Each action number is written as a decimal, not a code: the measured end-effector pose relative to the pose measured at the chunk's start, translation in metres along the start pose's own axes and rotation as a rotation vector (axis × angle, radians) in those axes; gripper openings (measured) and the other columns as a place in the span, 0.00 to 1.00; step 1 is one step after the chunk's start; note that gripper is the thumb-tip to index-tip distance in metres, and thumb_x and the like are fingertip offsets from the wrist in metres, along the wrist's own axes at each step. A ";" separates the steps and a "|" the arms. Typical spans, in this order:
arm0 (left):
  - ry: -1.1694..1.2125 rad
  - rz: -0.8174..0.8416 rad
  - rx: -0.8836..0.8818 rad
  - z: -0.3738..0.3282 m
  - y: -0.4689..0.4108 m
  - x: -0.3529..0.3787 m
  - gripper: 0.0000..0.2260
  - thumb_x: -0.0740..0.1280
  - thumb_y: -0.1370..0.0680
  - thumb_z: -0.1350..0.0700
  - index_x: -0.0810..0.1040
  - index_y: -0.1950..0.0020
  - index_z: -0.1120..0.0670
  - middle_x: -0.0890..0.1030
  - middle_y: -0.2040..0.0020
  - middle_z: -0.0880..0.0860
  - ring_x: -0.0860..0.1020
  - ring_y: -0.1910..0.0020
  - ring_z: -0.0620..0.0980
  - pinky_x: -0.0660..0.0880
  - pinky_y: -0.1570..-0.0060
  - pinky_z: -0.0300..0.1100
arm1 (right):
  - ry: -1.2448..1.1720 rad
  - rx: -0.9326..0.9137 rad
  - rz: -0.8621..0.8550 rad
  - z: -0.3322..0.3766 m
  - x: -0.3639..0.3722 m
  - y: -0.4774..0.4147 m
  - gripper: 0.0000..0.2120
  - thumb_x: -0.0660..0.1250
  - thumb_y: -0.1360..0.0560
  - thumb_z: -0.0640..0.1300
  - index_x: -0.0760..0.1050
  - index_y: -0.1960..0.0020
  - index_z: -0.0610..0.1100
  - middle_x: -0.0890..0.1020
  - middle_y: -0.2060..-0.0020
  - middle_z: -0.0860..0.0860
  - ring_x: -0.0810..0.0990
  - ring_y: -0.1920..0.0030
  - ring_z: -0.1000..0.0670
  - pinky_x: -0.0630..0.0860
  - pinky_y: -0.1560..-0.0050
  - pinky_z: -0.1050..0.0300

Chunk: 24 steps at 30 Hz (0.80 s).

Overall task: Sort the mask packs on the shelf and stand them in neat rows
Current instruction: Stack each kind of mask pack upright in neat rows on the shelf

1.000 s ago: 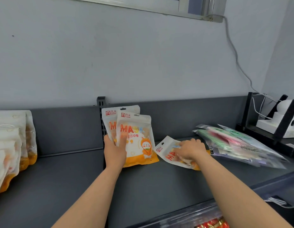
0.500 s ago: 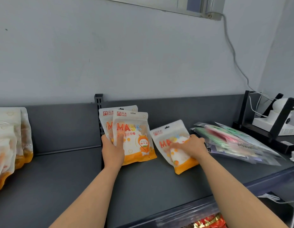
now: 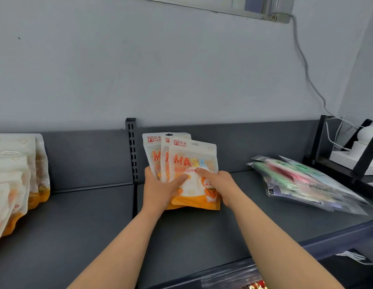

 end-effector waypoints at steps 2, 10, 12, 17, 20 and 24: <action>-0.038 0.007 0.010 -0.004 -0.001 -0.003 0.32 0.80 0.34 0.54 0.66 0.37 0.51 0.78 0.44 0.47 0.80 0.46 0.45 0.80 0.55 0.41 | -0.052 -0.028 0.040 0.000 0.006 0.001 0.28 0.77 0.34 0.57 0.74 0.41 0.44 0.84 0.49 0.48 0.84 0.51 0.47 0.83 0.52 0.49; -0.035 -0.065 -0.005 -0.043 0.000 -0.056 0.31 0.76 0.29 0.54 0.58 0.36 0.48 0.76 0.41 0.47 0.80 0.45 0.47 0.81 0.54 0.43 | -0.239 -0.123 0.233 0.024 0.066 0.010 0.23 0.73 0.28 0.52 0.69 0.38 0.46 0.83 0.47 0.47 0.85 0.51 0.46 0.83 0.53 0.48; -0.049 -0.116 0.010 -0.052 0.006 -0.078 0.31 0.75 0.28 0.55 0.57 0.36 0.49 0.76 0.42 0.47 0.80 0.46 0.46 0.81 0.59 0.38 | -0.270 -0.113 0.278 0.030 0.087 0.021 0.21 0.72 0.27 0.49 0.68 0.39 0.45 0.81 0.47 0.46 0.84 0.51 0.46 0.81 0.62 0.53; -0.173 -0.244 0.051 -0.072 0.035 -0.144 0.32 0.74 0.27 0.55 0.56 0.33 0.51 0.74 0.46 0.42 0.77 0.52 0.38 0.76 0.65 0.30 | -0.292 -0.082 0.410 0.036 0.142 0.065 0.21 0.73 0.28 0.47 0.71 0.40 0.42 0.82 0.48 0.44 0.84 0.56 0.46 0.78 0.69 0.57; -0.270 -0.296 0.055 -0.082 0.053 -0.185 0.32 0.75 0.28 0.51 0.58 0.33 0.51 0.75 0.46 0.43 0.77 0.53 0.37 0.73 0.65 0.30 | -0.285 -0.099 0.477 0.039 0.171 0.097 0.16 0.72 0.27 0.46 0.76 0.42 0.43 0.84 0.50 0.44 0.84 0.59 0.46 0.78 0.68 0.56; -0.267 -0.300 0.019 -0.088 0.072 -0.248 0.36 0.76 0.30 0.49 0.58 0.30 0.51 0.76 0.42 0.47 0.78 0.50 0.42 0.74 0.61 0.33 | -0.273 -0.135 0.537 0.038 0.214 0.141 0.12 0.72 0.26 0.45 0.78 0.45 0.44 0.85 0.53 0.45 0.84 0.63 0.47 0.79 0.68 0.55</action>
Point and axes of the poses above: each hand's wrist, its own y-axis away from the middle knuckle, its own x-axis out of the palm, z = x × y, the point moved 3 cm from there along -y, towards the middle knuckle
